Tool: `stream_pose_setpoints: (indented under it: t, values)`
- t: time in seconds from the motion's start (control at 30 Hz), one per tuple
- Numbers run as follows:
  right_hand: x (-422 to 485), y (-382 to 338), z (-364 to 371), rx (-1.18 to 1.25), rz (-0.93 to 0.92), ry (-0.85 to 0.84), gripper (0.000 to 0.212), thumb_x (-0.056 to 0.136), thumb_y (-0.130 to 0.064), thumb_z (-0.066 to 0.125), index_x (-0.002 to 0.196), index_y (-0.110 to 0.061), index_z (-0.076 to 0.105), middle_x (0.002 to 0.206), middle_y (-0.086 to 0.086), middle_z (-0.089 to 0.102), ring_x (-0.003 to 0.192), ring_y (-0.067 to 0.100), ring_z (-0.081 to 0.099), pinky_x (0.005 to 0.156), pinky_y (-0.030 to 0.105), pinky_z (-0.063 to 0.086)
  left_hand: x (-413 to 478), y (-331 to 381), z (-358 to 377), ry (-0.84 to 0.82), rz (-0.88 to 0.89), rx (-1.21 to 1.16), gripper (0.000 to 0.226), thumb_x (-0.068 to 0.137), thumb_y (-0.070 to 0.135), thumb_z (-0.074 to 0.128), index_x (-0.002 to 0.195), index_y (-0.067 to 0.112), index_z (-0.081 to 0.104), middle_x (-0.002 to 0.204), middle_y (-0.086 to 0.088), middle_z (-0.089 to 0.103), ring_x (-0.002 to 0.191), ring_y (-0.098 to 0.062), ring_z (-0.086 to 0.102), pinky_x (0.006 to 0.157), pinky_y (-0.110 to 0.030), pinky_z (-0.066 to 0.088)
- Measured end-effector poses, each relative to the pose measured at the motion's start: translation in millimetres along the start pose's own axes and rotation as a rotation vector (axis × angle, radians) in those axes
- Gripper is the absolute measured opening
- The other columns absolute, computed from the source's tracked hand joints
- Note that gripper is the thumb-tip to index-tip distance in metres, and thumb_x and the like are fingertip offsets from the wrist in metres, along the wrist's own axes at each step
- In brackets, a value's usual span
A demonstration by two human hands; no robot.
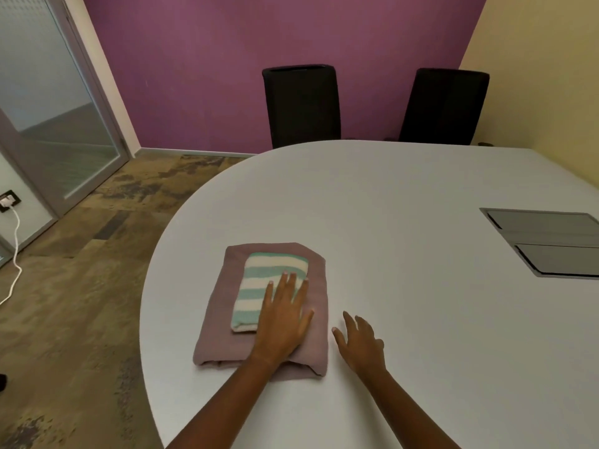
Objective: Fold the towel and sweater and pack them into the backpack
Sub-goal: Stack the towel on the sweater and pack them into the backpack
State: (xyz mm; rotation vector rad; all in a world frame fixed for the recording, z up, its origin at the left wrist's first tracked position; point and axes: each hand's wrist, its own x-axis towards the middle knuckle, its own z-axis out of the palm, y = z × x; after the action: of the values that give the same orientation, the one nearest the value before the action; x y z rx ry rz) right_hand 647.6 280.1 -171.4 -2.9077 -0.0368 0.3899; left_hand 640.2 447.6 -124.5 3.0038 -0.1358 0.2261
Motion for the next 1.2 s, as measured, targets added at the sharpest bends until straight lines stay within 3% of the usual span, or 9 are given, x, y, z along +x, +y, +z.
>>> stream_pose_setpoints:
  t: [0.1, 0.2, 0.33, 0.43, 0.6, 0.87, 1.03, 1.13, 1.2]
  values:
    - [-17.0, 24.0, 1.1, -0.006, -0.013, 0.0, 0.071, 0.099, -0.049, 0.006, 0.119, -0.013, 0.063, 0.117, 0.016, 0.063, 0.107, 0.028, 0.063, 0.066, 0.049, 0.054, -10.6, 33.8, 18.3, -0.11, 0.065, 0.094, 0.058, 0.082, 0.043, 0.032, 0.121, 0.012, 0.06, 0.122, -0.015, 0.063, 0.114, -0.029, 0.06, 0.104, -0.044, 0.022]
    - [-25.5, 65.6, 29.9, -0.04, -0.031, 0.135, 0.086, 0.097, -0.047, -0.003, 0.089, -0.016, 0.076, 0.087, 0.01, 0.073, 0.077, 0.026, 0.072, 0.044, 0.043, 0.052, -22.3, 60.4, 37.6, -0.164, 0.082, 0.142, 0.054, 0.079, 0.048, 0.046, 0.112, 0.012, 0.068, 0.116, -0.016, 0.066, 0.11, -0.029, 0.063, 0.11, -0.044, 0.008]
    - [-53.1, 104.2, 33.4, -0.071, -0.033, 0.17, 0.082, 0.097, -0.045, -0.003, 0.094, -0.016, 0.074, 0.088, 0.012, 0.073, 0.078, 0.028, 0.072, 0.045, 0.046, 0.053, -42.7, 91.3, 64.1, -0.167, 0.067, 0.154, 0.058, 0.055, 0.052, 0.079, 0.1, 0.015, 0.075, 0.106, -0.013, 0.071, 0.102, -0.025, 0.067, 0.105, -0.045, 0.02]
    - [-75.5, 132.9, 30.8, -0.021, 0.028, 0.147, 0.062, 0.098, -0.045, -0.003, 0.11, -0.017, 0.052, 0.092, 0.013, 0.073, 0.081, 0.028, 0.072, 0.047, 0.046, 0.053, -61.0, 121.2, 69.1, -0.217, 0.081, 0.084, 0.053, 0.072, 0.052, 0.044, 0.094, 0.016, 0.077, 0.103, -0.012, 0.072, 0.099, -0.025, 0.069, 0.094, -0.046, 0.034]
    - [-111.1, 184.2, 21.7, 0.041, 0.1, 0.143, 0.059, 0.098, -0.045, -0.003, 0.112, -0.018, 0.047, 0.094, 0.012, 0.073, 0.085, 0.029, 0.071, 0.048, 0.048, 0.053, -81.7, 173.0, 78.3, -0.221, 0.152, 0.049, 0.06, 0.076, 0.046, 0.03, 0.099, 0.014, 0.075, 0.105, -0.015, 0.071, 0.099, -0.027, 0.068, 0.107, -0.042, 0.014]
    - [-159.0, 269.1, -6.7, -0.044, 0.176, 0.27, 0.077, 0.098, -0.046, -0.001, 0.106, -0.014, 0.068, 0.098, 0.015, 0.072, 0.087, 0.031, 0.071, 0.051, 0.053, 0.052, -92.8, 272.5, 68.0, -0.208, 0.198, -0.094, 0.085, 0.097, 0.044, -0.006, 0.101, 0.017, 0.074, 0.106, -0.011, 0.071, 0.099, -0.023, 0.069, 0.078, -0.044, 0.055]
    - [-176.2, 320.2, -22.0, -0.077, 0.247, 0.273, 0.08, 0.098, -0.046, 0.0, 0.105, -0.011, 0.071, 0.101, 0.018, 0.071, 0.091, 0.033, 0.069, 0.054, 0.053, 0.053, -87.0, 330.6, 46.2, -0.32, 0.285, -0.016, 0.119, 0.062, 0.056, -0.046, 0.147, 0.011, 0.025, 0.153, -0.017, 0.021, 0.143, -0.029, 0.021, 0.115, -0.046, 0.017]
    - [-188.6, 337.1, -48.6, -0.068, 0.38, 0.236, 0.078, 0.098, -0.047, 0.0, 0.115, -0.009, 0.066, 0.114, 0.02, 0.066, 0.103, 0.034, 0.065, 0.065, 0.056, 0.053, -78.1, 362.0, 55.1, -0.2, 0.341, -0.012, 0.096, 0.093, 0.049, -0.018, 0.115, 0.013, 0.068, 0.12, -0.013, 0.064, 0.112, -0.025, 0.062, 0.089, -0.045, 0.05]
    - [-192.4, 348.3, -64.7, -0.051, 0.452, 0.185, 0.058, 0.1, -0.046, 0.012, 0.144, -0.014, 0.032, 0.148, 0.018, 0.033, 0.138, 0.03, 0.033, 0.1, 0.055, 0.038, -67.6, 382.7, 67.0, -0.175, 0.369, -0.073, 0.087, 0.097, 0.045, -0.008, 0.102, 0.015, 0.074, 0.107, -0.01, 0.071, 0.099, -0.023, 0.068, 0.079, -0.042, 0.054]
